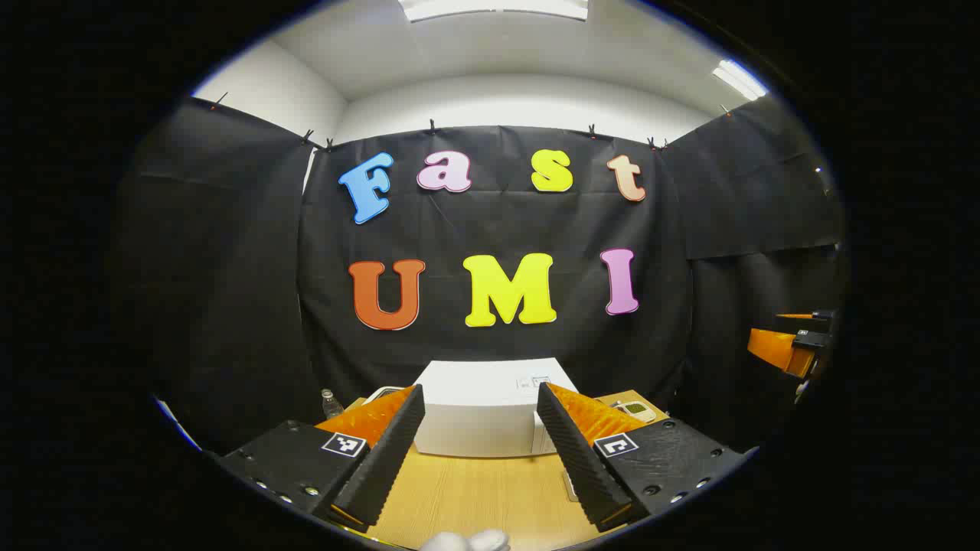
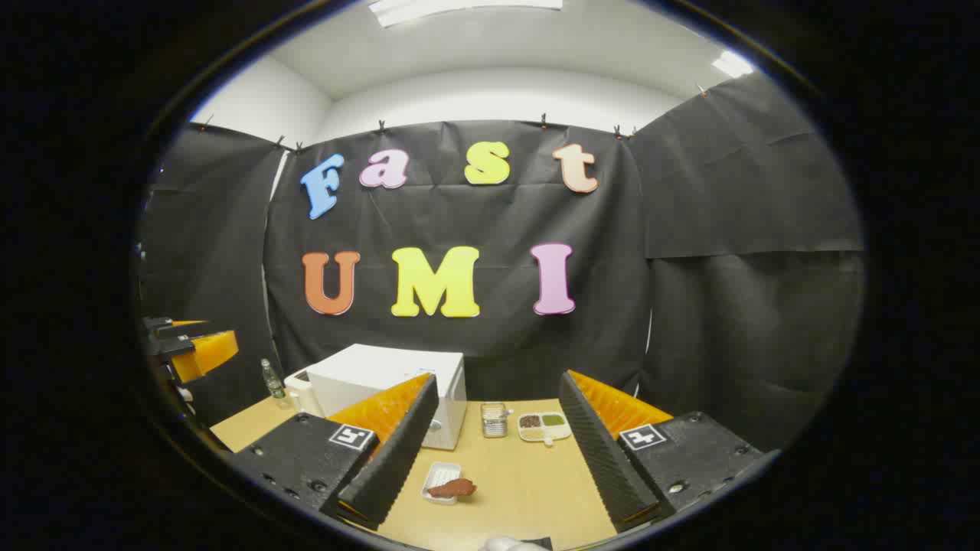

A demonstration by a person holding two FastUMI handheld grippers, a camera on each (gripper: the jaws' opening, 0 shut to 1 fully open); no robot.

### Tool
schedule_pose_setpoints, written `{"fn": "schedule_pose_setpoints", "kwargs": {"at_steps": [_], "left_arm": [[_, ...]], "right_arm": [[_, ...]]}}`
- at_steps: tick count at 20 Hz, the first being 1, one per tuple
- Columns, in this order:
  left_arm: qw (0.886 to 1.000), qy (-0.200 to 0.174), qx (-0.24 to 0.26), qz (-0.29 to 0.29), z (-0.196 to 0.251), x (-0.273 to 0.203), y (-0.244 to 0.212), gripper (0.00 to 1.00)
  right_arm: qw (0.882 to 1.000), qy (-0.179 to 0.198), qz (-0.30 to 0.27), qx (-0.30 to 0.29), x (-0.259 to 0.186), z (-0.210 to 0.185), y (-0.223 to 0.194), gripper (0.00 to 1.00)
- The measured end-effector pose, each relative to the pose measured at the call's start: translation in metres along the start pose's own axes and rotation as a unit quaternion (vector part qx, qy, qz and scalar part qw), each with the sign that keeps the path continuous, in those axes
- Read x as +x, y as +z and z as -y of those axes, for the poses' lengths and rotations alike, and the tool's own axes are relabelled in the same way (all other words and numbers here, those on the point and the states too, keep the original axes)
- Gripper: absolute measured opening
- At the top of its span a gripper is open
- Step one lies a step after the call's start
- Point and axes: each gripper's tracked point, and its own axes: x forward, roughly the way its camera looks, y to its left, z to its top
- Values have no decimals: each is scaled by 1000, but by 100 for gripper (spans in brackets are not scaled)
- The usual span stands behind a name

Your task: Open the microwave oven with the left hand, put the food in, and close the microwave oven.

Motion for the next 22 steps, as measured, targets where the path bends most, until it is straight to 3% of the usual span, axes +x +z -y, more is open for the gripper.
{"fn": "schedule_pose_setpoints", "kwargs": {"at_steps": [5, 6, 7, 16, 22], "left_arm": [[1000, 5, 6, -2, -1, 1, -4, 92], [1000, 5, 5, -4, -1, 1, -5, 83], [1000, 6, 5, -5, -2, 2, -5, 93], [1000, 7, 14, -11, -4, 15, -26, 93], [1000, -7, 16, -10, 29, 60, -73, 93]], "right_arm": [[1000, 4, 0, -1, 1, 0, 0, 96], [1000, 4, -1, -2, 1, 0, -1, 96], [1000, 4, -1, -3, 2, -1, -1, 96], [1000, 4, 6, -23, 10, 9, 4, 96], [1000, 4, 2, -17, 28, 33, 8, 96]]}}
